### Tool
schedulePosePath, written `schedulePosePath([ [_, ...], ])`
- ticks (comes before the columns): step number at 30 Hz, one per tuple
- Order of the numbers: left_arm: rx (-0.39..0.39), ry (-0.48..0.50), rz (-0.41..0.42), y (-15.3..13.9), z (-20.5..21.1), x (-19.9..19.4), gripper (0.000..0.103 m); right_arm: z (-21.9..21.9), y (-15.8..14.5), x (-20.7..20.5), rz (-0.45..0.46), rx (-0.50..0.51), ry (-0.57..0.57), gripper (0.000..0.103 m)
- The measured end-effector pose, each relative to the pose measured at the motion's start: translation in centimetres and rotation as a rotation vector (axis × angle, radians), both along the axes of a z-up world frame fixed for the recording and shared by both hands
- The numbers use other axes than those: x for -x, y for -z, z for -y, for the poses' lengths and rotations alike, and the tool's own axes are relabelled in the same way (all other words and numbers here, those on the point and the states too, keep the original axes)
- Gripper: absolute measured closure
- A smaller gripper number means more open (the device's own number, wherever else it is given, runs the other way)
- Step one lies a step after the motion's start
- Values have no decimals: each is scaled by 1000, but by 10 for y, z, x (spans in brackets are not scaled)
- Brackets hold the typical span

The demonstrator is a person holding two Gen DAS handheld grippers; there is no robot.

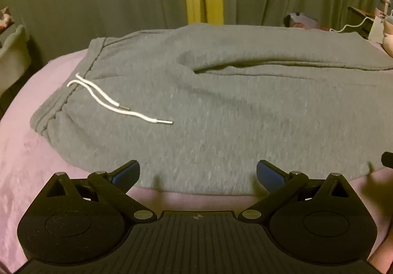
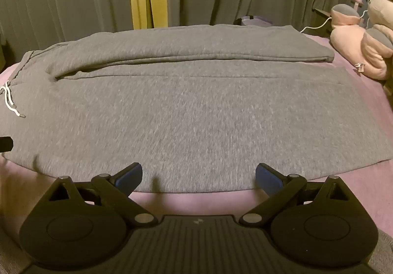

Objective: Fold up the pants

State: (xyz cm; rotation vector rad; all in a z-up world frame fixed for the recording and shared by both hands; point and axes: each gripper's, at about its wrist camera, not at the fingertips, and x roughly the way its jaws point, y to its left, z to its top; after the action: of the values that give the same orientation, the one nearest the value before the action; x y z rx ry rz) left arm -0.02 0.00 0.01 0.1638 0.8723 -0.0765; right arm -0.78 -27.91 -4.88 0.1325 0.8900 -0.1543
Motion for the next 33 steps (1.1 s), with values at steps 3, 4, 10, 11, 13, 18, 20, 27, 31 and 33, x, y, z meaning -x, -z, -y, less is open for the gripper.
schedulePosePath([
  [3, 3, 0, -15, 0, 0, 0, 0, 0, -1, -1, -3, 2, 1, 4],
  [4, 1, 0, -15, 0, 0, -1, 0, 0, -1, -1, -2, 2, 1, 4],
  [10, 12, -2, -17, 0, -1, 1, 0, -3, 2, -2, -2, 4, 5, 4],
  [11, 15, -2, -17, 3, -4, 1, 0, -3, 2, -2, -2, 2, 5, 4],
  [13, 19, -3, -18, 5, -7, 2, 0, 0, 1, -2, -2, -3, 4, 4],
  [18, 25, -15, -34, 5, -7, -1, 0, 0, 1, -2, -3, -3, 4, 4],
  [20, 27, -18, -37, 5, -6, -1, 0, 0, 1, -2, -4, -4, 3, 4],
  [27, 29, -18, -49, 6, -7, -1, 0, 1, 1, -2, -6, -11, 10, 4],
  [31, 30, -19, -51, 7, -7, 0, 0, 2, 2, -2, -6, -11, 10, 4],
  [33, 33, -21, -53, 7, -7, 0, 0, 2, 1, -2, -6, -11, 10, 4],
])
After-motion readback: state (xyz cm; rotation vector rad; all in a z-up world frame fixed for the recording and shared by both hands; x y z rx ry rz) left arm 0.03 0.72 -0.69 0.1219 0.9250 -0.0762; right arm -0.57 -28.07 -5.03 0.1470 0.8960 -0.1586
